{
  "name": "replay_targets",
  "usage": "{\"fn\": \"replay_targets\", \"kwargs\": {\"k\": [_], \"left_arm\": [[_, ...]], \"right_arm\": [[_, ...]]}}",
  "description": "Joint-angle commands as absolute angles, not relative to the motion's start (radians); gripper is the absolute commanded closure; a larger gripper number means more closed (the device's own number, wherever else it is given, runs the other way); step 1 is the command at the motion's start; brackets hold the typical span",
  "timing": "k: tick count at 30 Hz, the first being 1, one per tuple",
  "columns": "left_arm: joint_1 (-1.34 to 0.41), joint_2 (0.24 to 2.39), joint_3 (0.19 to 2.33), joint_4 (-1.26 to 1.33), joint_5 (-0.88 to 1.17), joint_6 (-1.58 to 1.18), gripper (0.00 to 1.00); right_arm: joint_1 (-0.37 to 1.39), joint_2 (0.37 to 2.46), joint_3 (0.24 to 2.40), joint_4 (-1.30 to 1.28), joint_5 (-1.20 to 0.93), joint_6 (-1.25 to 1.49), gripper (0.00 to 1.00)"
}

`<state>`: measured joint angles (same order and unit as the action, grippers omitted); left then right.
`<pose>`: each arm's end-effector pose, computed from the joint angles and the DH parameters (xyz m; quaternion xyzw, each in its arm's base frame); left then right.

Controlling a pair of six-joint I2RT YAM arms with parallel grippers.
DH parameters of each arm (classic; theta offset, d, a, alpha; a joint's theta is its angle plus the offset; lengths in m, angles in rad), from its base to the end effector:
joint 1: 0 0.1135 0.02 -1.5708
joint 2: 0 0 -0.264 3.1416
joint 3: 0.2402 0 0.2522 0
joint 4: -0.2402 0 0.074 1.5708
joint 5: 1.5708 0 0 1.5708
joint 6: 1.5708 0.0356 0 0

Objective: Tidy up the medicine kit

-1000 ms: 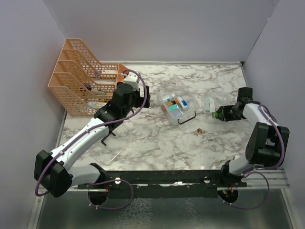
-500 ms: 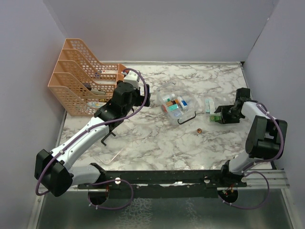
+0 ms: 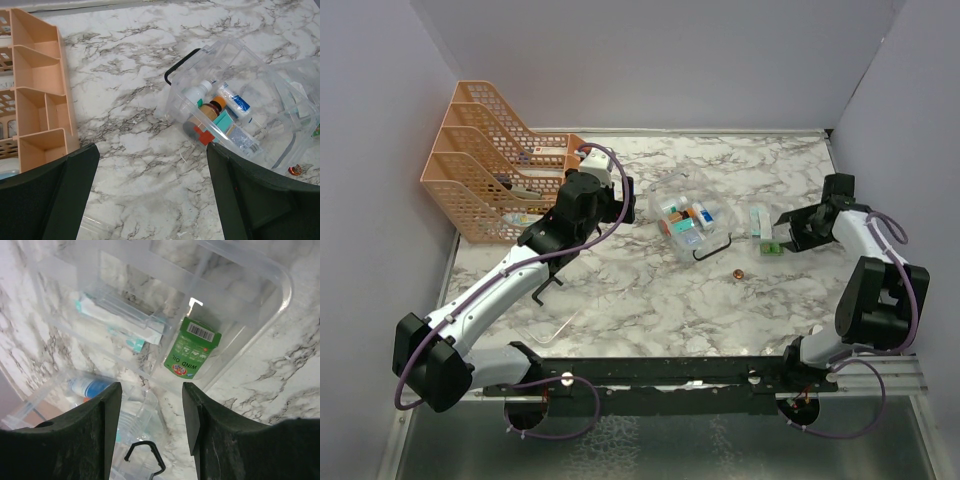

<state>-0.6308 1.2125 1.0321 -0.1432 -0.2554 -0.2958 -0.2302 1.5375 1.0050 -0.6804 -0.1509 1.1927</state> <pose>0.2330 -0.1591 0.3413 0.0609 0.8063 -0.1664 0.5643 0.2845 -0.0612 0.2024 0.6305 0.7520 0.1479 0.1230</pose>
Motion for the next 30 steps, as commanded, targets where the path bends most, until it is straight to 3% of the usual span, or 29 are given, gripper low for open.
{"fn": "replay_targets", "kwargs": {"k": [1,6,10,14,30], "left_arm": [[-0.637,1.197,1.048,-0.123,-0.262,-0.289,0.08],[-0.638,1.233,1.109,-0.094,-0.230,-0.310,0.08],[-0.637,1.251,1.129,-0.107,-0.243,-0.303,0.08],[-0.637,1.253,1.121,-0.121,-0.248,-0.312,0.08],[-0.637,1.295,1.139,-0.106,-0.209,-0.386,0.08]], "right_arm": [[-0.230,1.501,1.048,-0.646,-0.185,0.939,0.48],[-0.171,1.492,1.063,-0.630,-0.223,0.745,0.47],[-0.065,1.458,1.094,-0.671,-0.109,0.667,0.38],[0.000,1.426,1.084,-0.691,-0.052,0.640,0.37],[0.199,1.403,0.917,-0.699,0.054,0.652,0.50]]}}
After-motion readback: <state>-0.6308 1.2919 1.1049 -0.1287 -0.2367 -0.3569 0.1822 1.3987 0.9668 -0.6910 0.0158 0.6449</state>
